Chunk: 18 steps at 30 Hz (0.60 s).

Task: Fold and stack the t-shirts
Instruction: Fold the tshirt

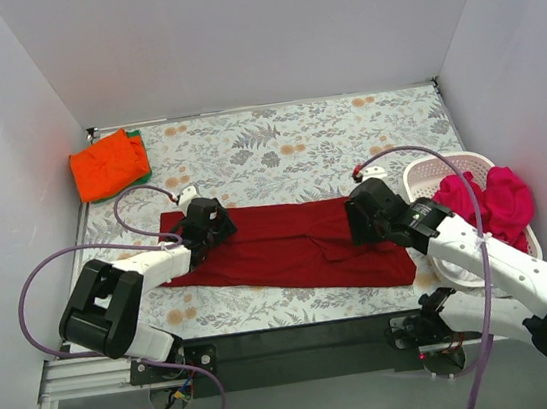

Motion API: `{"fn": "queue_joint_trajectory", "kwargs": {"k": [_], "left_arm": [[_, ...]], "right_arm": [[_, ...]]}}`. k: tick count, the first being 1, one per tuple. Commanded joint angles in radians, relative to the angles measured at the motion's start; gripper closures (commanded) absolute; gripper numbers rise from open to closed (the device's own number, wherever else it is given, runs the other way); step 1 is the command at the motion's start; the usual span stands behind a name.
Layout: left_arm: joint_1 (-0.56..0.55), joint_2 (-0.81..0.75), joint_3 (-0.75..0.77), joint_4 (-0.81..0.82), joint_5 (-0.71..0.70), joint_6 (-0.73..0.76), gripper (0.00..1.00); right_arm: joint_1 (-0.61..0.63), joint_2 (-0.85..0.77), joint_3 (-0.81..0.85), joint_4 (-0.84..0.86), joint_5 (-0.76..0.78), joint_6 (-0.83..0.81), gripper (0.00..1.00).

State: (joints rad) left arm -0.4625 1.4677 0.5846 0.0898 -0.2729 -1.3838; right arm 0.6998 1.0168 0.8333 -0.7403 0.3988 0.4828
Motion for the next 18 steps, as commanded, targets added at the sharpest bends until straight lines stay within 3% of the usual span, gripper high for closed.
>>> {"fn": "queue_joint_trajectory", "kwargs": {"k": [1,6,18], "left_arm": [[-0.002,-0.004,0.021,-0.021,-0.008,0.008,0.44],[-0.002,-0.007,0.021,-0.022,-0.014,0.011,0.44],[-0.002,0.009,0.026,-0.030,-0.025,0.012,0.44]], "right_arm": [[0.062,0.075,0.009,0.140,-0.069,-0.009,0.47],[0.105,0.207,0.007,0.249,-0.104,-0.027,0.55],[0.165,0.411,0.047,0.334,-0.146,-0.044,0.60]]}}
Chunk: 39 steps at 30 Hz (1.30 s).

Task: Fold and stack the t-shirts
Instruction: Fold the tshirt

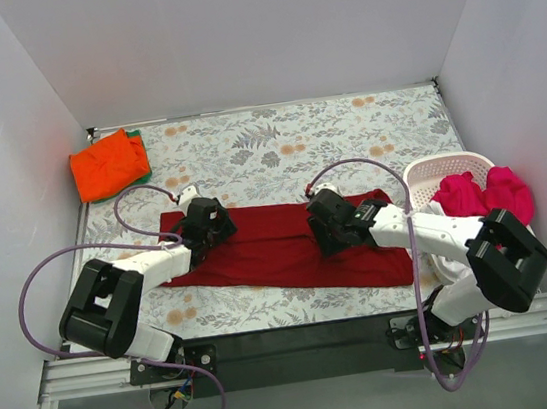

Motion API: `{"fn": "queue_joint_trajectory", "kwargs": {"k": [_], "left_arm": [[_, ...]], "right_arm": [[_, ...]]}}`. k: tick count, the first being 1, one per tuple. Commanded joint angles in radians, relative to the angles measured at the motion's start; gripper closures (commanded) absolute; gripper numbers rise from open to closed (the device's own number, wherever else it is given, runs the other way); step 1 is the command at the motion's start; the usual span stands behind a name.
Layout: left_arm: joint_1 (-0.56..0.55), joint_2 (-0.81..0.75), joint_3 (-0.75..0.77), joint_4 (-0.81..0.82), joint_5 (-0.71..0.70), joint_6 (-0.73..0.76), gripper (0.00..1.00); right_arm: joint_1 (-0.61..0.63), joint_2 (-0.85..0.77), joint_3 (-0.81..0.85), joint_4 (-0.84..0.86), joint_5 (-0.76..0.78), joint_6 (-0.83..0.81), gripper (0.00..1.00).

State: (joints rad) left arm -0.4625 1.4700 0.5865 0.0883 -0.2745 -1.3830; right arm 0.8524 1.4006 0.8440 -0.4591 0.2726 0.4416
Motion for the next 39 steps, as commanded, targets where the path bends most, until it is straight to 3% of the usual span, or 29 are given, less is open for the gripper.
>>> {"fn": "queue_joint_trajectory", "kwargs": {"k": [1,29,30,33,39], "left_arm": [[-0.002,0.007,0.024,-0.027,-0.022,0.012,0.44],[-0.002,0.015,0.029,-0.030,-0.022,0.012,0.44],[-0.002,0.009,0.027,-0.032,-0.023,0.012,0.44],[-0.002,0.007,0.026,-0.032,-0.022,0.012,0.44],[-0.002,0.004,0.026,-0.032,-0.022,0.012,0.44]], "right_arm": [[0.016,0.044,0.038,0.053,-0.022,-0.001,0.60],[0.059,0.143,0.006,0.007,-0.003,0.031,0.74],[0.065,0.132,0.009,0.002,0.013,0.042,0.87],[0.069,0.110,0.017,-0.016,0.028,0.045,0.94],[0.093,0.038,0.055,-0.058,0.036,0.046,0.99]]}}
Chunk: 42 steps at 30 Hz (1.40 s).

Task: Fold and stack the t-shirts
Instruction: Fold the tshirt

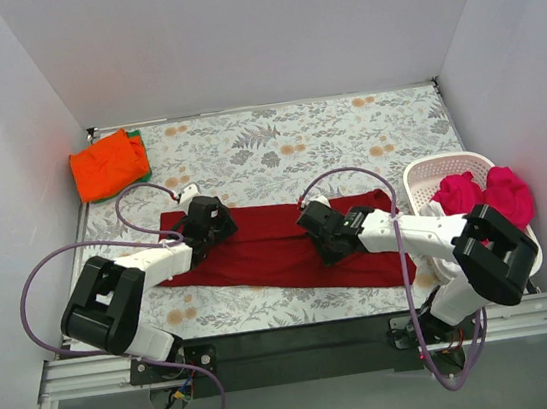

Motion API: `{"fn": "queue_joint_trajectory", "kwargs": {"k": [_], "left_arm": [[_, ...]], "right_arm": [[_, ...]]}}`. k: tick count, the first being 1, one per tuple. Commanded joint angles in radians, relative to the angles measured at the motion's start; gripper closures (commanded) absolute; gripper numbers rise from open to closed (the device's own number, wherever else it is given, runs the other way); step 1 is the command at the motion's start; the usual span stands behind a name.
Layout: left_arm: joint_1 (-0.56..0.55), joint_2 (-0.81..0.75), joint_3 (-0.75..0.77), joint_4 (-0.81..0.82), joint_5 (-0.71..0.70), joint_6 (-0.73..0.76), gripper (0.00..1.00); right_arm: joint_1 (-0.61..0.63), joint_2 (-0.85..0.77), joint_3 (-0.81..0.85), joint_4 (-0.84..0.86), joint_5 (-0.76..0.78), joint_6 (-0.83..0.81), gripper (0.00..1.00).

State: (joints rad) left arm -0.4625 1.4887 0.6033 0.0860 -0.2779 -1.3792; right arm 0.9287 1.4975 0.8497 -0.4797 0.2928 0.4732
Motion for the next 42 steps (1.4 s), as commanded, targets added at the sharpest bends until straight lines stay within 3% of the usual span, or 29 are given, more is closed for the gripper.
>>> {"fn": "queue_joint_trajectory", "kwargs": {"k": [1,6,16,17,18,21,23,28,35,42], "left_arm": [[-0.002,-0.015,0.009,-0.028,-0.017,0.008,0.44],[-0.002,-0.016,0.010,-0.028,-0.012,0.008,0.44],[-0.002,-0.015,0.012,-0.031,-0.001,0.011,0.44],[-0.002,-0.016,0.012,-0.031,-0.001,0.012,0.44],[-0.002,-0.015,0.010,-0.029,-0.001,0.011,0.44],[-0.002,-0.012,0.013,-0.031,0.000,0.011,0.44],[-0.002,-0.010,0.015,-0.029,0.003,0.011,0.44],[-0.002,-0.007,0.016,-0.026,0.005,0.008,0.44],[-0.002,0.036,0.084,-0.029,-0.031,0.023,0.44],[-0.002,0.087,0.170,-0.029,-0.030,0.031,0.44]], "right_arm": [[0.018,-0.065,0.052,-0.037,0.003,0.015,0.99],[0.032,-0.082,0.077,-0.037,-0.096,0.010,0.99],[0.039,0.001,0.101,-0.079,-0.094,0.022,0.98],[0.041,-0.003,0.103,-0.079,-0.072,0.022,0.95],[0.039,-0.008,0.110,-0.082,-0.057,0.024,0.82],[0.036,-0.031,0.135,-0.111,0.034,0.024,0.57],[0.022,-0.060,0.152,-0.120,0.101,0.019,0.51],[-0.102,-0.115,0.164,-0.117,0.152,-0.030,0.46],[-0.361,-0.134,0.173,-0.031,0.146,-0.128,0.46],[-0.525,-0.086,0.203,0.064,0.089,-0.200,0.49]]}}
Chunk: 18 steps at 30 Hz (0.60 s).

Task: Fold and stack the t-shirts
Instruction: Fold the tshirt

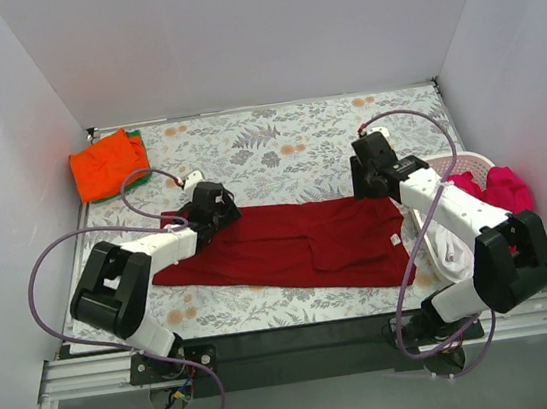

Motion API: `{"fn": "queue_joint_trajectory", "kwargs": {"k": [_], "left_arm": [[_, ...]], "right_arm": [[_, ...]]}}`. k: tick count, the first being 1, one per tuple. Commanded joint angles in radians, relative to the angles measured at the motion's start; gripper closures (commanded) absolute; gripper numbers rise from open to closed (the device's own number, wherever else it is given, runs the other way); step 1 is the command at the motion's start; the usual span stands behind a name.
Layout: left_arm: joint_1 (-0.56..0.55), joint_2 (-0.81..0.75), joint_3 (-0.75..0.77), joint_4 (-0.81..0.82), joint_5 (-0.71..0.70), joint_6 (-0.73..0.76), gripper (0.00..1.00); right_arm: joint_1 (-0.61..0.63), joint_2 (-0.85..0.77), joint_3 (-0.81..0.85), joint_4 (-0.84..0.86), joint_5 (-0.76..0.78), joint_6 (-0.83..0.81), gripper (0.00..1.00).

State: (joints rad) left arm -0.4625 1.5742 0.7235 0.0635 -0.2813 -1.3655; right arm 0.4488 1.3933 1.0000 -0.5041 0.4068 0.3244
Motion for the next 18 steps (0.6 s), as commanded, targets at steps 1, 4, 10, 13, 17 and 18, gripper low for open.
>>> {"fn": "queue_joint_trajectory", "kwargs": {"k": [1,4,10,13,17,18], "left_arm": [[-0.002,0.003,0.059,-0.007,-0.032,0.020,0.44],[-0.002,0.015,0.085,0.001,-0.033,0.022,0.44],[0.004,0.102,0.145,0.045,-0.056,0.040,0.43],[0.015,0.161,0.175,0.047,-0.058,0.036,0.43],[0.030,0.211,0.183,0.064,-0.042,0.037,0.43],[0.035,0.221,0.185,0.061,-0.042,0.037,0.43]], "right_arm": [[-0.061,0.038,0.061,0.096,-0.036,-0.062,0.50],[-0.111,0.081,0.072,0.122,-0.074,-0.077,0.54],[-0.162,0.179,0.097,0.160,-0.157,-0.100,0.63],[-0.163,0.220,0.103,0.176,-0.195,-0.105,0.66],[-0.167,0.271,0.117,0.177,-0.207,-0.110,0.68],[-0.168,0.279,0.118,0.176,-0.209,-0.110,0.71]]}}
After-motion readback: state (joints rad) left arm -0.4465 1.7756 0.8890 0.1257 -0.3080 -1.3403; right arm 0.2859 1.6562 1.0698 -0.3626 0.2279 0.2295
